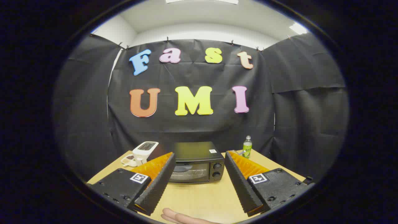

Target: Open the toaster oven, put the food inside, and close the toaster oven door.

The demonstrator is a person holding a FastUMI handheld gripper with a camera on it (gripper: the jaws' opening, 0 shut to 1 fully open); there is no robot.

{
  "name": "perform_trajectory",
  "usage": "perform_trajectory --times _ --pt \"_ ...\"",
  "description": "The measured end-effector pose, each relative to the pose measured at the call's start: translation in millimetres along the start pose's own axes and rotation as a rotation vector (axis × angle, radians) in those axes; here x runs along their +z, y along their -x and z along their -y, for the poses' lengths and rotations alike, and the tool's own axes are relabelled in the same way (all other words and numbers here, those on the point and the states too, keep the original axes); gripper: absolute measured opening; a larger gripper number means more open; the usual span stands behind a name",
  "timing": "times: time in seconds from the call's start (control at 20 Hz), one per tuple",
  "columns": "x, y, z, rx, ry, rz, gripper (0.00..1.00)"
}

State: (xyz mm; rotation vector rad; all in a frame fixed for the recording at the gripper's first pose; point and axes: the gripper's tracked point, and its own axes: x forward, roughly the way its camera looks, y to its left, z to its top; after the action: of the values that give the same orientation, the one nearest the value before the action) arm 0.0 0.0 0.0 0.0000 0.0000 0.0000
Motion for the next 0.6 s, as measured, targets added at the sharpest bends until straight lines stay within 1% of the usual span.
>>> perform_trajectory --times 0.4,0.6 --pt "8.3 8.4 10.1 0.005 0.007 0.035 1.00" --pt "1.5 4.3 9.5 0.021 -0.018 0.016 1.00"
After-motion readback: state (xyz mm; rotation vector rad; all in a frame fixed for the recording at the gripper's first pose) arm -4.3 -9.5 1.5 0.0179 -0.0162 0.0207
